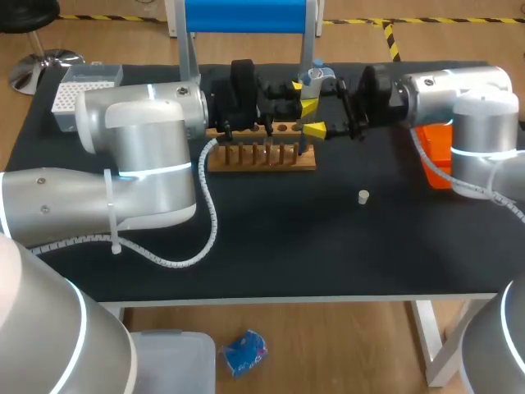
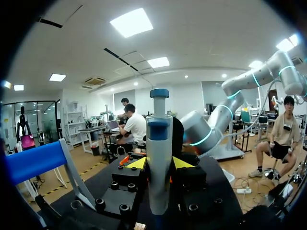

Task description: Invert the test tube, pick up the pipette, mount the tip to pipette, aspirate from beaker and dispense into the tube, eject the tip, return the pipette, and cap with the stopper.

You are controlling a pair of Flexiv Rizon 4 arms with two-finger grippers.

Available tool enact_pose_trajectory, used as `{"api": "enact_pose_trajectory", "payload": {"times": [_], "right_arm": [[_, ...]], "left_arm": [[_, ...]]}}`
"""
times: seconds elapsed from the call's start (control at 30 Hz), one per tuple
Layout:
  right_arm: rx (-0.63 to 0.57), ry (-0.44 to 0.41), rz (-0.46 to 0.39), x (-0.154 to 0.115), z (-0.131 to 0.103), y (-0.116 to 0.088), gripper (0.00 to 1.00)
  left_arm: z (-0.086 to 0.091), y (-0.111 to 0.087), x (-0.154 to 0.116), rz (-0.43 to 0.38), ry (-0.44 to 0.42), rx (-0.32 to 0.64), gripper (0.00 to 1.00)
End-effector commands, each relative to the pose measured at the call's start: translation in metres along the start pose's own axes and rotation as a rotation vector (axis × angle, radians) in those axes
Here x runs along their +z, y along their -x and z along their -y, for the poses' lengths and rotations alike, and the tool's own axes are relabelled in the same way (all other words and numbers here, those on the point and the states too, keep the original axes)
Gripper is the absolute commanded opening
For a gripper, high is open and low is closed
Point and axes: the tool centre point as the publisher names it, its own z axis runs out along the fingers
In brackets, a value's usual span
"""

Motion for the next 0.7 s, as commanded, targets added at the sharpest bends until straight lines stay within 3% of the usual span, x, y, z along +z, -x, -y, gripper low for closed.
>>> {"api": "enact_pose_trajectory", "payload": {"times": [0.03,0.4,0.5,0.7], "right_arm": [[0.003,-0.026,0.014,-0.015,-0.007,-0.011,1.0],[0.04,-0.149,0.14,-0.092,-0.007,-0.038,1.0],[0.053,-0.199,0.175,-0.1,-0.006,-0.04,1.0],[0.053,-0.199,0.175,-0.1,-0.006,-0.04,1.0]], "left_arm": [[-0.001,0.0,0.001,0.004,-0.003,0.001,0.0],[-0.001,0.0,0.001,0.004,-0.003,0.001,0.0],[-0.001,0.0,0.001,0.004,-0.003,0.001,0.0],[-0.001,0.0,0.001,0.004,-0.003,0.001,0.0]]}}
